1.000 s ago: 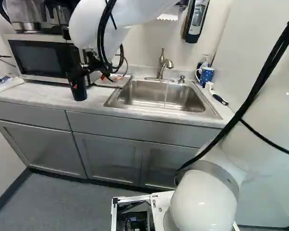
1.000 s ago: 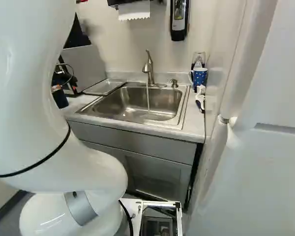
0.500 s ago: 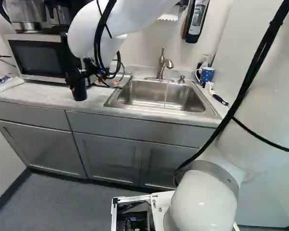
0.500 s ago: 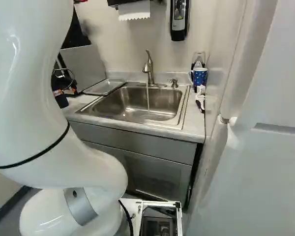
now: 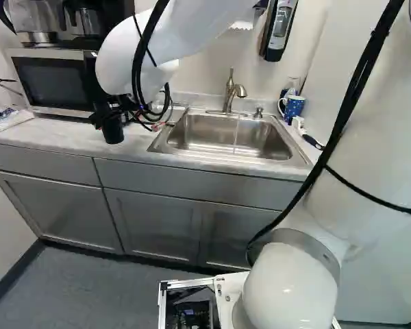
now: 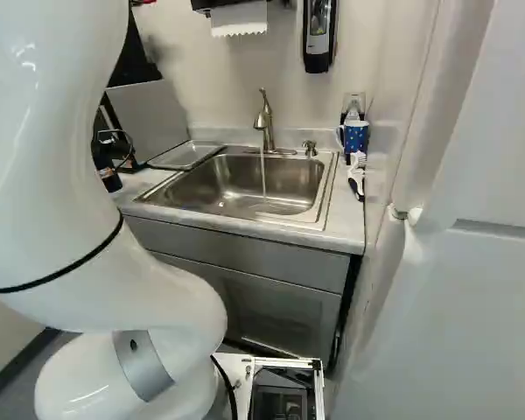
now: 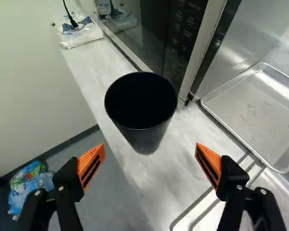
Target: Rinse the cup and place it in the tray
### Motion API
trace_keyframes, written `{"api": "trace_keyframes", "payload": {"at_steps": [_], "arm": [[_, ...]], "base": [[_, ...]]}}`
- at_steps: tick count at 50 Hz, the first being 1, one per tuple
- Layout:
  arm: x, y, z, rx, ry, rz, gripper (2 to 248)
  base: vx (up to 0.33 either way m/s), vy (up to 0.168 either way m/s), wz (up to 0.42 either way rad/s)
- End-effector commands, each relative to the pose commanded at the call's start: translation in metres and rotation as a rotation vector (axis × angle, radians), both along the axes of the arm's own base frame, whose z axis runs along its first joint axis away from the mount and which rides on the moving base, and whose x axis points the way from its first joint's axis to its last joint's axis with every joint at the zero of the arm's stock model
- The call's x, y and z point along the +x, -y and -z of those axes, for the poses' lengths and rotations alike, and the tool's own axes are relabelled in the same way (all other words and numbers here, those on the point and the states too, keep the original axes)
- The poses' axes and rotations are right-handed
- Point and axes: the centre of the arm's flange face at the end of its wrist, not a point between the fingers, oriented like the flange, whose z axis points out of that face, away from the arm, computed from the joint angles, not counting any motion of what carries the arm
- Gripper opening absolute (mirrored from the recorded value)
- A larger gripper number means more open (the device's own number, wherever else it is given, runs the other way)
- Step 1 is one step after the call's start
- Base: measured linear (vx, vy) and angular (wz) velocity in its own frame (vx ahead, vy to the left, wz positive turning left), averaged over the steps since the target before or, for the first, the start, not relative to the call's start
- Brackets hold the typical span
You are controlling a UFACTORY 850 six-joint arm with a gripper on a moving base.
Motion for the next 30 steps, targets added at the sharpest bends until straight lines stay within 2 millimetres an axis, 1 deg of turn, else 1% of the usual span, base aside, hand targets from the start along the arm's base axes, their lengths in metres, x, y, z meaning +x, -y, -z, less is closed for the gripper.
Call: {"api": "trace_keyframes", "payload": {"at_steps": [30], "arm": [[-0.003,-0.009,0.019,0.095,0.102,-0.018,247]], "base": [[0.000,0.000,0.000]]}}
